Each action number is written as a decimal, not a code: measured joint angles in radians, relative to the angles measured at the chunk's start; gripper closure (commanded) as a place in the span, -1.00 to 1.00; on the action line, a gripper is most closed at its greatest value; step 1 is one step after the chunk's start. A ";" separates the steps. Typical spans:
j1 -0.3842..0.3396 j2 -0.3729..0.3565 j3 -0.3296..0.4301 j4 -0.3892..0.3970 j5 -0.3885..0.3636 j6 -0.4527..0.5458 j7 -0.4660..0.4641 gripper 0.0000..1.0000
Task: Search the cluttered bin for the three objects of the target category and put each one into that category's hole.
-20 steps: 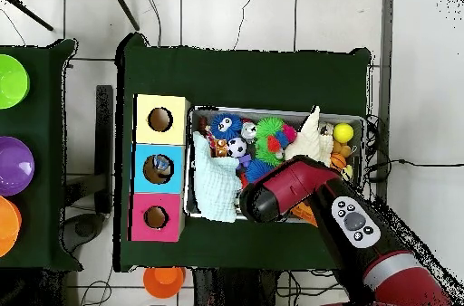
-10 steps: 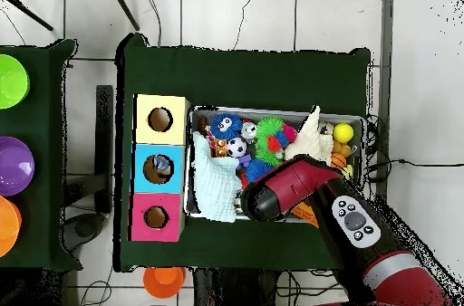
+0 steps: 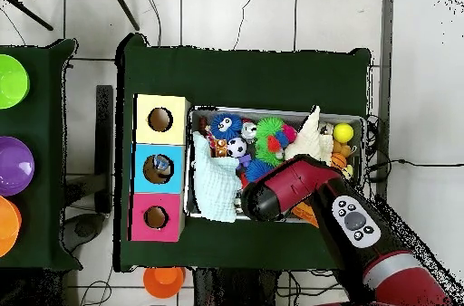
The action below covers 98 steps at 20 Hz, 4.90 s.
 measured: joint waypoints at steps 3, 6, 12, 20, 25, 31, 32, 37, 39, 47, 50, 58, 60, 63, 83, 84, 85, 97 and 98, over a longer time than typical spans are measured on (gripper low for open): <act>0.000 0.000 0.000 0.000 0.000 0.001 0.000 1.00; 0.001 -0.001 0.000 0.000 0.003 0.008 0.000 1.00; 0.001 -0.017 -0.002 -0.002 0.036 0.061 0.000 1.00; -0.021 -0.050 -0.020 0.025 0.074 0.212 0.000 1.00; -0.044 -0.062 -0.020 0.032 0.074 0.218 0.000 1.00; -0.085 -0.065 -0.011 0.033 0.085 0.211 0.000 1.00; -0.095 -0.063 -0.008 0.034 0.086 0.202 0.000 1.00; -0.143 -0.032 0.013 0.053 0.088 0.109 0.000 1.00; -0.162 -0.022 0.023 0.064 0.091 0.068 0.000 1.00; -0.211 -0.003 0.065 0.105 0.109 -0.013 0.000 1.00; -0.215 -0.005 0.084 0.112 0.113 -0.015 0.000 -1.00; -0.215 -0.009 0.118 0.119 0.132 -0.019 0.000 -1.00; -0.216 -0.008 0.125 0.127 0.135 -0.019 0.000 -1.00; -0.217 -0.009 0.129 0.135 0.138 -0.019 0.000 -1.00; -0.238 -0.039 0.150 0.143 0.139 -0.032 0.000 -1.00; -0.238 -0.037 0.150 0.143 0.139 -0.037 0.000 -1.00; -0.238 -0.034 0.150 0.143 0.139 -0.043 0.000 -1.00; -0.234 -0.016 0.149 0.143 0.125 -0.166 0.000 -1.00; -0.231 -0.016 0.148 0.143 0.120 -0.167 0.000 -1.00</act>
